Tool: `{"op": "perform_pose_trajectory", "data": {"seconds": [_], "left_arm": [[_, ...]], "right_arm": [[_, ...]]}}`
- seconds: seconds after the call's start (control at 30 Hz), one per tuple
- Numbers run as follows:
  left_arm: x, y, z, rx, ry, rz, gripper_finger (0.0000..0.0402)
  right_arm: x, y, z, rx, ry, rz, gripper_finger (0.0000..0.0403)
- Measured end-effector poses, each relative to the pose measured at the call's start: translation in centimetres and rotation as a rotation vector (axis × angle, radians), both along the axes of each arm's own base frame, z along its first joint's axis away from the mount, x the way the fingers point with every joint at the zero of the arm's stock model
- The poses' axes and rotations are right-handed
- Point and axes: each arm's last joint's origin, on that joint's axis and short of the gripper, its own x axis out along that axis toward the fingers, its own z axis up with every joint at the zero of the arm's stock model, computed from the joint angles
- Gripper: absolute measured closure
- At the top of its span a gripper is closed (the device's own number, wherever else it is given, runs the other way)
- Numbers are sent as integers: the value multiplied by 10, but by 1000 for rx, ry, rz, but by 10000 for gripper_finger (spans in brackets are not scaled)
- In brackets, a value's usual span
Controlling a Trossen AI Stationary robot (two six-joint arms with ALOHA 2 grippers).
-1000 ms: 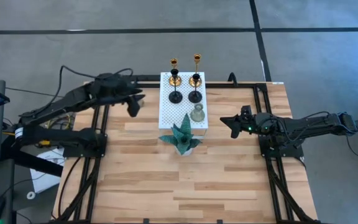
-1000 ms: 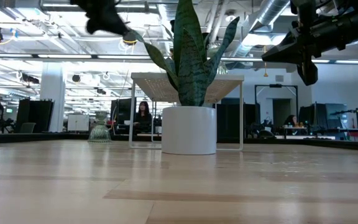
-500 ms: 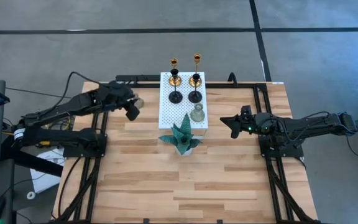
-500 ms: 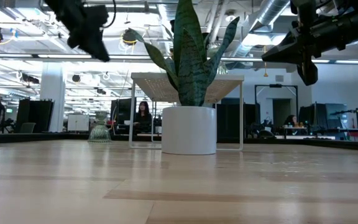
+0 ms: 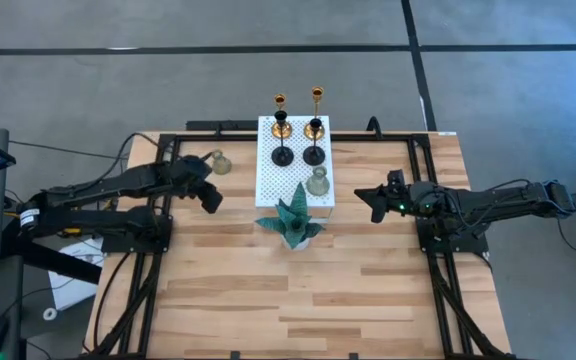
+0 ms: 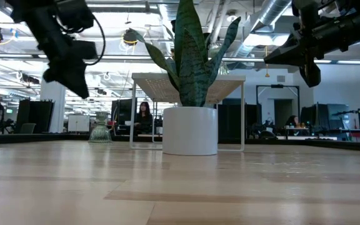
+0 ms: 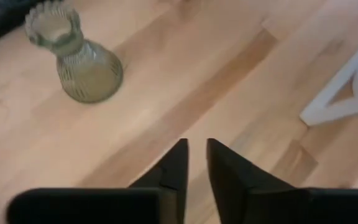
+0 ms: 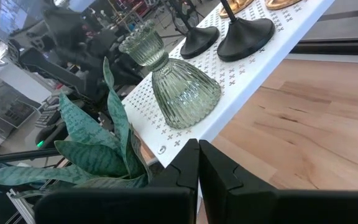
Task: Pick & Place candle stick holders
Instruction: Put the transparent candle holder on the shelf aligned with the other transparent candle holder
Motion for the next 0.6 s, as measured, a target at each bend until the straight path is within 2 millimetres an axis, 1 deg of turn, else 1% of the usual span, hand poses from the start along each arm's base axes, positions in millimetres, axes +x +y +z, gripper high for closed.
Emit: {"op": "perform_pose_trajectory", "data": {"seconds": [0.1,0.17,0.4,0.6], "left_arm": [[-9,-8,1,1,-40,-21,382],[-15,-14,5,6,-94,-33,395],[-46,-33,22,66,-296,-124,398],[-71,-41,29,127,-430,-144,398]], "right_arm": [[0,0,0,0,0,0,403],[0,0,0,0,0,0,403],[0,0,0,0,-3,-4,403],[0,0,0,45,-22,-16,403]]}}
